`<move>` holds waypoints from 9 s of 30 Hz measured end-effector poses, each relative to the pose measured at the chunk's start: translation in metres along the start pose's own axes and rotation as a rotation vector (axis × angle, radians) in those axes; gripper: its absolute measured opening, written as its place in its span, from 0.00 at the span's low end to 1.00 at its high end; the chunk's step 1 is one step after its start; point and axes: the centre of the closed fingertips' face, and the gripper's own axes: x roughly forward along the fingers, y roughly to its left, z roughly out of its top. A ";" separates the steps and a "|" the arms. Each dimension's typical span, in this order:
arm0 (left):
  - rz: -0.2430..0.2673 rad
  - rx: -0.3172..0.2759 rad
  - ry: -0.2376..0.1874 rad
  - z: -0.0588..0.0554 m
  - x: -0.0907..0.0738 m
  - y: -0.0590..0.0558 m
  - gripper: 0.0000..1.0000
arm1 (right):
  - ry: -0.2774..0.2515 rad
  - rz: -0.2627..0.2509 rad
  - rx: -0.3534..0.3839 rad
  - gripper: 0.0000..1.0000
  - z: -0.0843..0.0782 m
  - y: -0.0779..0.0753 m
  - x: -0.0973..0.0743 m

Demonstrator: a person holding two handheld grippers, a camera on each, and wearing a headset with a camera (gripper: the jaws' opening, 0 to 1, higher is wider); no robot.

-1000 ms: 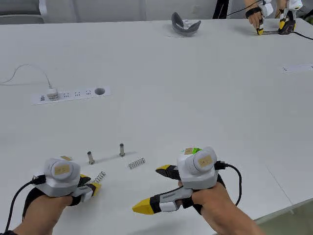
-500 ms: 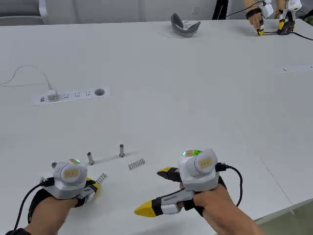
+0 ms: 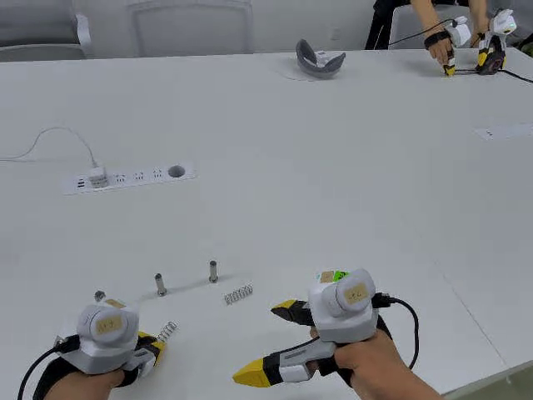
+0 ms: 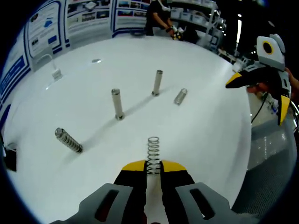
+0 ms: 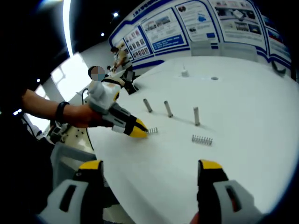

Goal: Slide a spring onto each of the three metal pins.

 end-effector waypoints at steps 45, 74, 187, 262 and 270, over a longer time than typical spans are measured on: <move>0.004 -0.078 -0.145 0.001 -0.088 -0.006 0.10 | 0.022 0.127 -0.027 0.80 0.016 0.042 0.040; -0.101 0.111 -0.202 0.041 -0.108 -0.057 0.10 | -0.077 0.271 0.055 0.56 0.060 0.071 0.057; -0.248 0.256 -0.334 0.072 -0.128 -0.059 0.22 | 0.423 0.410 -0.738 0.12 0.107 0.097 0.033; 0.057 -0.117 -0.314 -0.001 -0.159 0.055 0.66 | 0.467 0.141 -0.722 0.12 0.116 -0.021 0.121; 0.064 -0.123 -0.306 -0.005 -0.160 0.055 0.70 | 0.467 0.131 -0.725 0.12 0.121 -0.028 0.129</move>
